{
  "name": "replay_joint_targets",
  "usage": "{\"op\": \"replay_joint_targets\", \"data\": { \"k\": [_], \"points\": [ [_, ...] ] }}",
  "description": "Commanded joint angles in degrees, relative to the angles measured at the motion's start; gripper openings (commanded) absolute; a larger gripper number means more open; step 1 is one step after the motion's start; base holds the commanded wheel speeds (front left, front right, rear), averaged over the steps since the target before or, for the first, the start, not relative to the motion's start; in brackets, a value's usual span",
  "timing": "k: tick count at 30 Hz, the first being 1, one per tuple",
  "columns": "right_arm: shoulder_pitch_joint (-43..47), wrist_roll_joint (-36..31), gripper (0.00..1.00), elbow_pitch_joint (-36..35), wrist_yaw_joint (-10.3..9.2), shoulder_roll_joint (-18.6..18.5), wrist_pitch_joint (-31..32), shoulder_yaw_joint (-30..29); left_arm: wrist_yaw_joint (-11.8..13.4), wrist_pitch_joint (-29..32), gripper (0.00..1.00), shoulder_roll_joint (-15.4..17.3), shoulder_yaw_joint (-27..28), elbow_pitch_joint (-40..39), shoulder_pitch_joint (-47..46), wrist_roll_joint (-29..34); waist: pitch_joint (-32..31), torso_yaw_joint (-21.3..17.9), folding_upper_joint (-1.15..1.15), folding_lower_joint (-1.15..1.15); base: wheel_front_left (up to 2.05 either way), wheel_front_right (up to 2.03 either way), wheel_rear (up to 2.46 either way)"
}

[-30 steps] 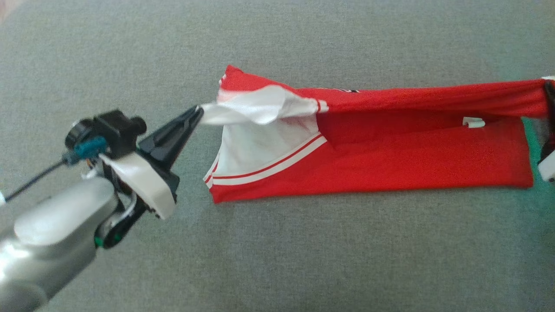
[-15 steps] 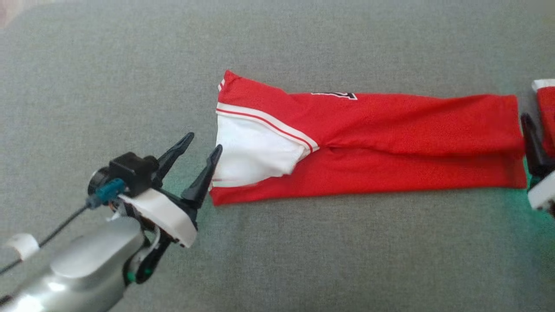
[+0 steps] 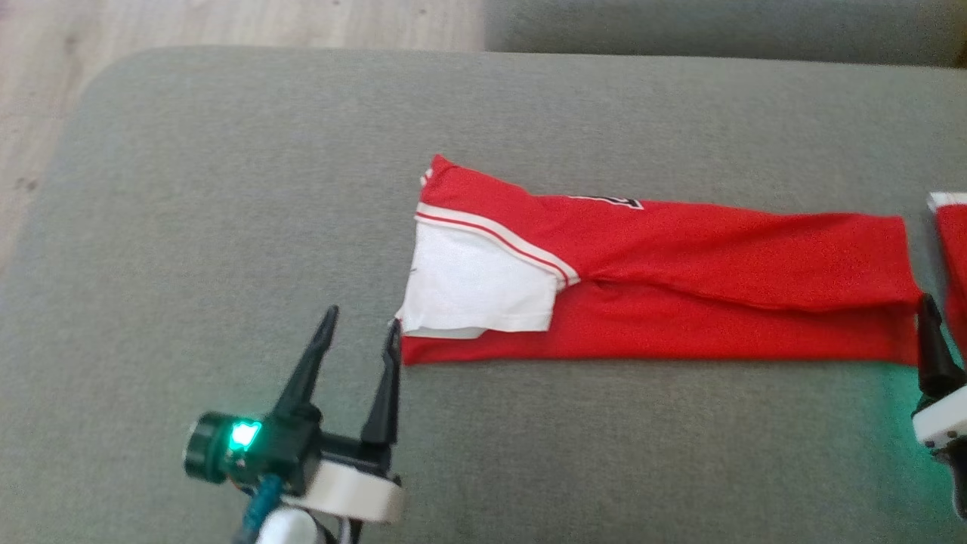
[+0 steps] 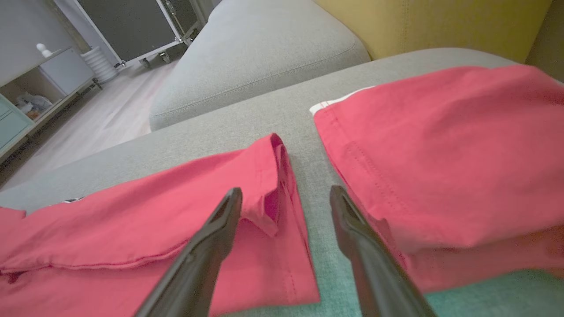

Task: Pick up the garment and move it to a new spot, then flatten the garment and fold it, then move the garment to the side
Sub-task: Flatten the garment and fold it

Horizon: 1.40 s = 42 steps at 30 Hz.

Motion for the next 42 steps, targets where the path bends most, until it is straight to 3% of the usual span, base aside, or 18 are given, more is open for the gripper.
{"op": "replay_joint_targets", "data": {
  "k": [1, 9, 14, 15, 16, 17, 25, 30, 37, 42],
  "points": [
    [-2.15, -1.3, 1.0, -0.41, -0.04, -0.99, 0.98, -0.76, 0.44, -0.54, 1.0, -0.72, 3.64, -2.56, -0.42, 2.71, -0.78, 1.91, -0.01, 0.01, 0.0, 0.0, 0.0],
    [-5.28, -10.71, 1.0, 10.52, -0.04, 0.41, 8.75, -8.92, -2.91, -0.54, 1.0, -6.81, 7.19, -3.41, 5.16, 10.44, -1.55, 6.64, -0.01, 0.01, 0.0, 0.0, 0.0],
    [-4.98, -10.64, 1.0, 10.94, -0.04, 2.59, 13.6, -9.39, -4.47, -0.54, 1.0, -8.32, 9.51, -3.02, 6.42, 12.66, -1.79, 7.37, -0.01, 0.01, 0.0, 0.0, 0.0],
    [-4.83, -9.69, 0.84, 10.46, -0.04, 2.86, 14.71, -9.03, -4.87, -0.54, 1.0, -8.61, 9.97, -2.89, 6.65, 13.2, -1.87, 7.4, -0.01, 0.01, 0.0, 0.0, 0.0],
    [-4.56, -9.11, 0.36, 9.92, -0.04, 2.81, 15.6, -8.57, -5.25, -0.54, 1.0, -8.89, 10.45, -2.74, 6.9, 13.64, -2.0, 7.38, -0.01, 0.01, 0.0, 0.0, 0.0],
    [-4.25, -8.77, 0.0, 9.39, -0.04, 2.66, 16.12, -8.31, -5.56, -0.54, 1.0, -9.08, 10.87, -2.56, 7.15, 14.18, -2.18, 7.28, -0.01, 0.01, 0.0, 0.0, 0.0],
    [-2.71, -8.58, 0.0, 3.67, -0.04, -1.47, 14.75, -9.26, -7.51, -0.54, 1.0, -10.29, 13.28, -2.17, 8.85, 17.24, -4.07, 6.12, -0.01, 0.01, 0.0, 0.0, 0.0],
    [-2.9, -6.02, 0.0, -2.13, -0.04, -4.46, 17.36, -10.41, -8.7, -0.54, 1.0, -10.78, 14.63, -1.53, 10.31, 17.81, -5.22, 5.32, -0.01, 0.01, 0.0, 0.0, 0.0],
    [-5.01, 5.49, 0.0, -18.21, -0.04, 3.16, 22.96, -6.52, -9.84, -0.54, 1.0, -11.4, 16.25, -1.13, 11.11, 19.0, -6.41, 5.17, -0.01, 0.01, 0.0, 0.0, 0.0],
    [-6.31, 6.89, 0.0, -25.03, -0.04, 8.46, 25.61, 0.07, -11.0, -0.54, 1.0, -11.86, 16.72, -0.69, 10.76, 19.73, -6.58, 6.82, -0.01, 0.01, 0.0, 0.0, 0.0]
  ]
}}
